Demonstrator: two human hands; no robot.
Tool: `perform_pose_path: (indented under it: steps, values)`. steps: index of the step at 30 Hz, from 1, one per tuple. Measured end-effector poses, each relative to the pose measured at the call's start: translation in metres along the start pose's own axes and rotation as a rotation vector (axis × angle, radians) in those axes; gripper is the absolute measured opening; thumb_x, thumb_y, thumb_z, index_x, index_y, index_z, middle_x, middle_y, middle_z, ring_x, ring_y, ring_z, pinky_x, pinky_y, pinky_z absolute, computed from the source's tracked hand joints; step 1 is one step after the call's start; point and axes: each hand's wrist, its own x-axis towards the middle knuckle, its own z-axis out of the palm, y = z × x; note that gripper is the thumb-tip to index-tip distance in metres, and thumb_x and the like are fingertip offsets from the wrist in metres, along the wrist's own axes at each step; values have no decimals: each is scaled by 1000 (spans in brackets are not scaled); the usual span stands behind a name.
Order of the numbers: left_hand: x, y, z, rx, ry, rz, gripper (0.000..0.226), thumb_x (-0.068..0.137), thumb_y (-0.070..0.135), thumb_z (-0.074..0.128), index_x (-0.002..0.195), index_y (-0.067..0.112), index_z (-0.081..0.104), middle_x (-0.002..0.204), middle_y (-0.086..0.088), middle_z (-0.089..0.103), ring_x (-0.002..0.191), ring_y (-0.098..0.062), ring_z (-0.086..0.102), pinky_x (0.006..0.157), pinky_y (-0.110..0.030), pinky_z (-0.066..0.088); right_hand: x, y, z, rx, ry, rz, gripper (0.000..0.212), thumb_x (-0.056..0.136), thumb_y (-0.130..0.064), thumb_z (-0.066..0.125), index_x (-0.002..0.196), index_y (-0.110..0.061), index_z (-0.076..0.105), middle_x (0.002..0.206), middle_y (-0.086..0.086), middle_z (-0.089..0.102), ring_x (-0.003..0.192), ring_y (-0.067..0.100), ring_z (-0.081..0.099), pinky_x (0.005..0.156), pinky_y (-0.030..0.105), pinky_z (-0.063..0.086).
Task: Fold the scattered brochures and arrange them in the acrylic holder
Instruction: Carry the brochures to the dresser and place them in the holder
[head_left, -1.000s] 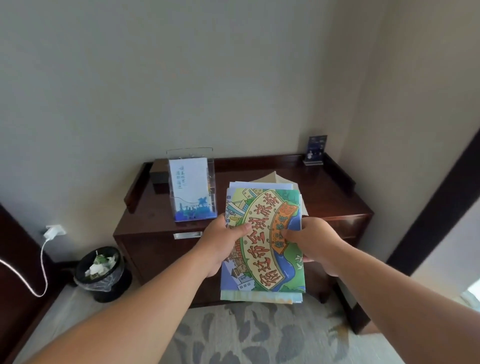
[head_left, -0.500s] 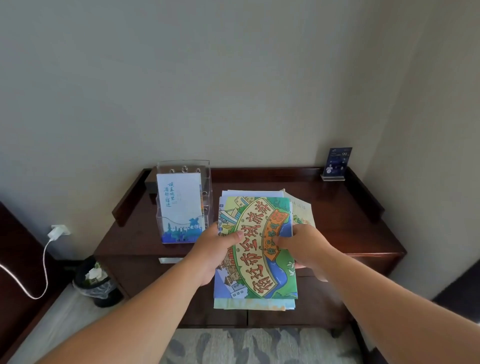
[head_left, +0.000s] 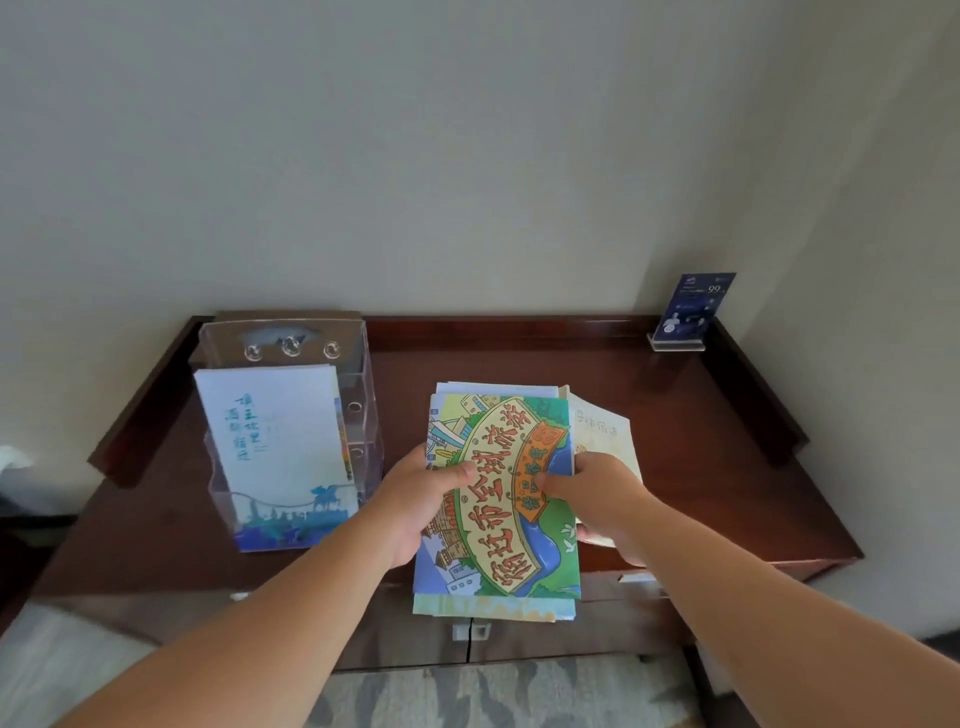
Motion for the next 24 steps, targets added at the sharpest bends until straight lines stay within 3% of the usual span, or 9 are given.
perform_pose_path:
  steps: [3, 7, 9, 14, 18, 21, 24]
  values:
    - [26, 5, -2, -6, 0, -31, 25, 86, 16, 72, 110, 23, 68, 108, -1, 74, 112, -26, 61, 106, -51, 38, 21, -7, -4, 25, 3, 28, 13, 94, -29, 63, 92, -17, 68, 91, -1, 77, 78, 14, 73, 59, 30, 59]
    - [56, 6, -3, -10, 24, -68, 22, 87, 14, 70, 106, 23, 69, 98, 3, 77, 102, -22, 66, 81, -38, 47, 53, -14, -6, 10, -29, 67, 17, 96, -29, 60, 88, -16, 66, 85, 0, 76, 73, 14, 73, 52, 25, 55]
    - [67, 5, -1, -7, 46, -85, 21, 87, 15, 70, 105, 24, 70, 95, 4, 77, 100, -21, 67, 76, -36, 47, 69, -15, -7, -6, -61, 83, 16, 97, -28, 59, 89, -15, 65, 85, 0, 76, 74, 14, 73, 52, 25, 54]
    - [79, 2, 4, 17, 121, -132, 24, 88, 17, 70, 110, 26, 69, 111, 1, 73, 115, -26, 60, 106, -53, 38, 98, -18, -9, -73, -162, 94, 15, 98, -24, 56, 92, -13, 65, 88, 3, 75, 77, 17, 73, 62, 28, 59]
    - [83, 3, 10, 28, 181, -153, 24, 88, 18, 69, 111, 24, 68, 113, -1, 72, 117, -28, 58, 109, -55, 34, 111, -21, -14, -211, -266, 70, 18, 97, -32, 55, 98, -15, 63, 87, 2, 74, 77, 19, 71, 71, 29, 59]
    - [85, -1, 21, 15, 203, -162, 24, 88, 16, 69, 111, 24, 68, 112, -2, 73, 115, -28, 60, 108, -54, 36, 115, -21, -17, -246, -334, 97, 21, 98, -34, 53, 98, -17, 66, 73, -1, 70, 63, 18, 60, 63, 28, 50]
    - [90, -6, 40, 6, 187, -176, 22, 89, 15, 68, 109, 24, 69, 107, -1, 74, 111, -27, 63, 102, -49, 42, 119, -17, -31, -236, -337, 195, 18, 97, -36, 55, 92, -20, 61, 77, -1, 66, 63, 16, 57, 69, 37, 52]
